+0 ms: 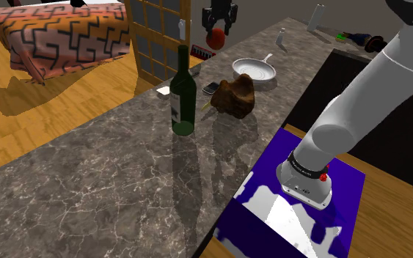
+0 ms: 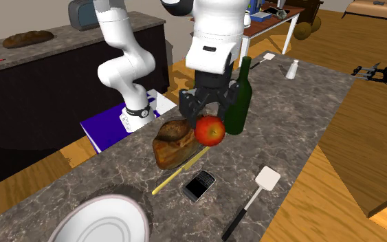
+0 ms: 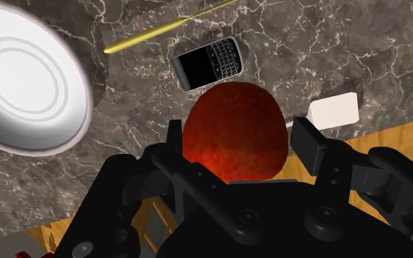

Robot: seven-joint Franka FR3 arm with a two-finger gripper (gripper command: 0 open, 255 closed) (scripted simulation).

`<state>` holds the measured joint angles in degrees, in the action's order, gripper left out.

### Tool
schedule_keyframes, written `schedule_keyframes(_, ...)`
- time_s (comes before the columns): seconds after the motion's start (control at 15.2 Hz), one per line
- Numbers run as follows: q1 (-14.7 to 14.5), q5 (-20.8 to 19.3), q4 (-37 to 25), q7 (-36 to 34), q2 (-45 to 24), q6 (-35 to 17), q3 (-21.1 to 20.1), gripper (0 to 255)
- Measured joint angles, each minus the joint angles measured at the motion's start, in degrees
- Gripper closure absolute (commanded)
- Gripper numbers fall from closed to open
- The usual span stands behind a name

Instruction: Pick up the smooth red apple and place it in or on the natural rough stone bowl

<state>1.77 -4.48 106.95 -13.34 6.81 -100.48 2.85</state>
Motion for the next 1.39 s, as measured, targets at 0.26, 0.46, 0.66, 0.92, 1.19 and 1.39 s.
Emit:
schedule_keyframes(0.26, -0.45, -0.22, 8.53, -1.31, 8.98, 0.55, -0.79, 255)
schedule_keyframes(0.46, -0.59, -0.28, 14.88, -1.87, 16.13, 1.38, -1.22, 255)
schedule_keyframes(0.66, -0.79, -0.18, 21.19, -2.55, 23.19, 2.2, -1.76, 255)
schedule_keyframes(0.92, -1.14, 0.26, 26.48, -3.35, 31.79, 5.53, -2.61, 255)
schedule_keyframes(1.19, -1.28, 0.41, 30.54, -3.78, 34.81, 4.57, -2.9, 255)
schedule_keyframes(1.39, -1.25, 0.33, 32.93, -3.85, 35.22, 2.6, -2.81, 255)
